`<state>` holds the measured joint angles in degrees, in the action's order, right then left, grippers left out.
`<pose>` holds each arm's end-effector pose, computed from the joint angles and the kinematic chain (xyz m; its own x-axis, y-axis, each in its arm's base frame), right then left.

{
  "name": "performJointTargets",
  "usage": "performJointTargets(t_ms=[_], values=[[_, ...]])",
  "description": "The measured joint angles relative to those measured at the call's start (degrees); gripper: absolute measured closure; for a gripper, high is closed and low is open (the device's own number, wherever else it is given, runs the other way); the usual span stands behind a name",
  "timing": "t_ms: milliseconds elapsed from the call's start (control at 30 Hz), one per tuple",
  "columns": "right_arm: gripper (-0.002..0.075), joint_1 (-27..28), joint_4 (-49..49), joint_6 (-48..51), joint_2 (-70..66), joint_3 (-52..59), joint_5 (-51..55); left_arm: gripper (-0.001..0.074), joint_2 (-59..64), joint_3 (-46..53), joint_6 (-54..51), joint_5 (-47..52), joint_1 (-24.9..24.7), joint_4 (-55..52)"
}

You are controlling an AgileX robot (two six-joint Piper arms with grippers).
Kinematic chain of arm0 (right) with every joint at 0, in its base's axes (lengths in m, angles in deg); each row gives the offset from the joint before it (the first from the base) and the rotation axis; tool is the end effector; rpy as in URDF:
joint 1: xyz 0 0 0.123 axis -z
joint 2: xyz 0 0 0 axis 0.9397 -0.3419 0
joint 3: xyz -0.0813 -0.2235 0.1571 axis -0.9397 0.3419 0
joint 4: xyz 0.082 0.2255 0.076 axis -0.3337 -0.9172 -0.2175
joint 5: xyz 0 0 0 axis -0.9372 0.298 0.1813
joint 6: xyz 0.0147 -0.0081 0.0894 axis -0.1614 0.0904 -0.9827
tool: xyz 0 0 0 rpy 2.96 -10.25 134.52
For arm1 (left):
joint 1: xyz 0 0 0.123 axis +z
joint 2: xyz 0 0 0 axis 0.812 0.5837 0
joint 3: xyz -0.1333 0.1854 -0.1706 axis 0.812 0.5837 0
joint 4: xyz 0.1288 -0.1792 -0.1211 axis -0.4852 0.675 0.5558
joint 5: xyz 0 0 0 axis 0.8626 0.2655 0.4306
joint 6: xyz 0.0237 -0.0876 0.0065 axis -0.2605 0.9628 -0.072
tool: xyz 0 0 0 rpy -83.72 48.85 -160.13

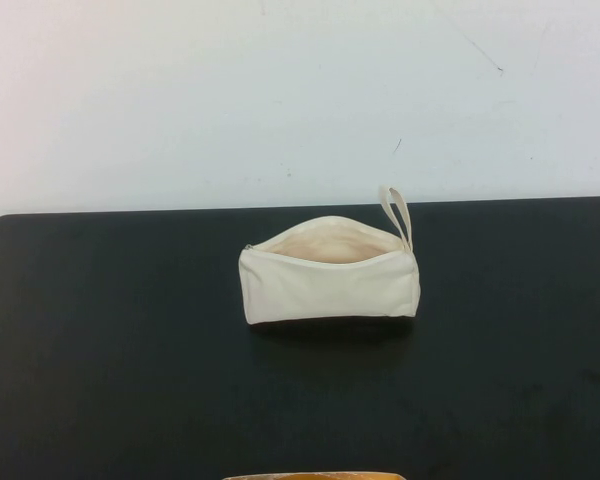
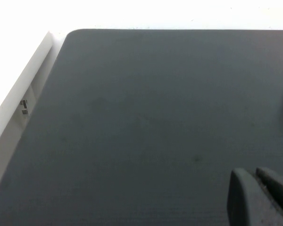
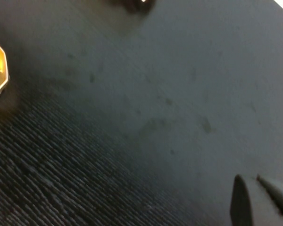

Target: Put eraser into pencil case

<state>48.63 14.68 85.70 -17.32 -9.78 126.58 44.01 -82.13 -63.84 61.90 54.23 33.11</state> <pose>0.1273 0.0449 0.3266 -0.4194 -0.6306 -0.6530 -0.5679 0.7434 -0.3533 0.0535 -0.0011 0.1764 -0.2582 -0.0786 -0.9629 -0.0087 0.9968 -0.0790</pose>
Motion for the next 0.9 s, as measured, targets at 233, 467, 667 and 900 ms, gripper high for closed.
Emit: performJointTargets(t_ms=[233,467,667,900], values=[[0.0725,5.62,-0.93,0.0,3.56,0.09,0.46,0.0736,0.0,0.0,0.13,0.0,0.0,0.0],[0.0725,13.13,-1.05,0.0,12.67,0.09,0.75,0.0736,0.0,0.0,0.13,0.0,0.0,0.0],[0.0726,16.12,-1.37,0.0,25.32,0.09,1.45,0.0736,0.0,0.0,0.13,0.0,0.0,0.0],[0.0726,20.96,-0.91,-0.67,35.31,1.37,1.73,0.0736,0.0,0.0,0.13,0.0,0.0,0.0]])
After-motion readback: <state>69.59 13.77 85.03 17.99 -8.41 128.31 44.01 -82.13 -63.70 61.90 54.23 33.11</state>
